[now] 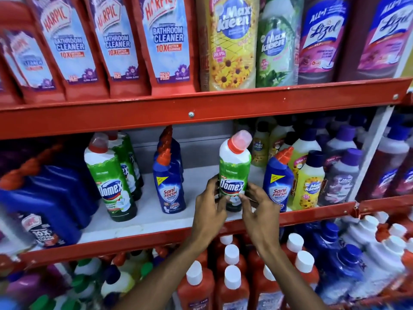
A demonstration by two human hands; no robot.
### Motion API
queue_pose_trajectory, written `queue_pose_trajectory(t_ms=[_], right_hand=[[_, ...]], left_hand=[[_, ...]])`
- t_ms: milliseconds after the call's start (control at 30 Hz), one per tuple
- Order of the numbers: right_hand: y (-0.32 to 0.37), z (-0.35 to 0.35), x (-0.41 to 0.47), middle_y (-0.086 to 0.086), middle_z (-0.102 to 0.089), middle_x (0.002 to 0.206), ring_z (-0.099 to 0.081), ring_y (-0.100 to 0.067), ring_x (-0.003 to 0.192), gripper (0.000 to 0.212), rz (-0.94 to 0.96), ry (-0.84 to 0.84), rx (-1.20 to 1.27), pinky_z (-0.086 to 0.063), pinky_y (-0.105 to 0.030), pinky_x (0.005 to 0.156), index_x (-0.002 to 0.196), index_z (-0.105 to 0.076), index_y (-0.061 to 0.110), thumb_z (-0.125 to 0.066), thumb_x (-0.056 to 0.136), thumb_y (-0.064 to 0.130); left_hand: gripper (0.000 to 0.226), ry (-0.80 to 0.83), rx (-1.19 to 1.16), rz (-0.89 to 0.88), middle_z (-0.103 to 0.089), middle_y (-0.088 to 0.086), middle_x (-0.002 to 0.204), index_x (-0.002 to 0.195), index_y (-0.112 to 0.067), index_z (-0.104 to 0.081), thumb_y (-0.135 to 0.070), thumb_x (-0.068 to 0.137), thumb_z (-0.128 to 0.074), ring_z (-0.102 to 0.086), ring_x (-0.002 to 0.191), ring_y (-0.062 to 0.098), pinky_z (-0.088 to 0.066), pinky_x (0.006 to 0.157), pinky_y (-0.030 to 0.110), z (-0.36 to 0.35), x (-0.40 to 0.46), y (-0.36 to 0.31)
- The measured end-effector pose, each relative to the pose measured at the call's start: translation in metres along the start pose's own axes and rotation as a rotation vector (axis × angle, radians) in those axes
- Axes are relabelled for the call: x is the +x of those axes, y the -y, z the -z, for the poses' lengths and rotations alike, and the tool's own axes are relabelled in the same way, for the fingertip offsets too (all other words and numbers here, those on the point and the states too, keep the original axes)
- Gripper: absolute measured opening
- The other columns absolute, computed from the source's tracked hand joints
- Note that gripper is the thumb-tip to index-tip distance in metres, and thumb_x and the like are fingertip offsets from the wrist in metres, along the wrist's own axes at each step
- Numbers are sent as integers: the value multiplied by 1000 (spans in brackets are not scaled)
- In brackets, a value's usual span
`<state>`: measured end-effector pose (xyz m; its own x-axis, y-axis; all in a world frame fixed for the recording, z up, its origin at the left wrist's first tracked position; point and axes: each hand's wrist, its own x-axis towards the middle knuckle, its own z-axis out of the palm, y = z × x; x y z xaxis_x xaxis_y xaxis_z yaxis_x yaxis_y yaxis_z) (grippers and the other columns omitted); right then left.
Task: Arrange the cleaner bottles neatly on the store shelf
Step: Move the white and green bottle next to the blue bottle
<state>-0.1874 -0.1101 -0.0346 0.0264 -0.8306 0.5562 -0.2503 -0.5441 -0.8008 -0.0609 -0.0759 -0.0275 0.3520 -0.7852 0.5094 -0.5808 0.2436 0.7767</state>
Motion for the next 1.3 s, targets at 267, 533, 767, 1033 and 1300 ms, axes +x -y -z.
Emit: queue_pose_trajectory(t_ms=[267, 533, 767, 1033, 1300], right_hand=[[67, -29, -40, 7, -77, 115, -74, 0, 100, 36, 220, -23, 140, -55, -15, 90, 124, -71, 15, -75, 89, 7], [117, -120, -76, 5, -79, 112, -74, -1, 97, 34, 173, 235, 304, -54, -12, 87, 126, -71, 16, -71, 92, 12], [124, -183, -84, 4, -78, 117, -72, -1, 102, 34, 155, 400, 232, -55, -15, 91, 128, -70, 16, -68, 94, 19], [114, -198, -85, 2, -79, 115, -72, 0, 98, 32, 93, 433, 186, -55, -10, 87, 127, -69, 13, -67, 95, 18], [101, -145, -90, 0, -63, 142, -55, -21, 130, 48, 363, 274, -135, -42, -24, 109, 141, -58, 19, -62, 93, 14]], left_hand=[[54, -292, 11, -111, -70, 7, 135, 149, -10, -48, -19, 98, -63, -69, 115, 8, -50, 96, 5, 78, -48, -12], [58, -484, 147, -20, -60, 9, 146, 157, -19, -38, -28, 102, -53, -62, 130, 28, -53, 104, 52, 169, -77, 33], [63, -453, 233, 86, -54, 2, 156, 160, -26, -30, -29, 101, -53, -57, 138, 24, -51, 109, 55, 214, -76, 75], [65, -326, 315, 108, -54, 3, 156, 159, -22, -32, -22, 101, -62, -57, 139, 21, -51, 112, 51, 228, -76, 93], [69, -436, 703, -135, -37, 16, 165, 155, -13, -39, -39, 94, -58, -33, 154, 35, -33, 123, 59, 222, -86, 83]])
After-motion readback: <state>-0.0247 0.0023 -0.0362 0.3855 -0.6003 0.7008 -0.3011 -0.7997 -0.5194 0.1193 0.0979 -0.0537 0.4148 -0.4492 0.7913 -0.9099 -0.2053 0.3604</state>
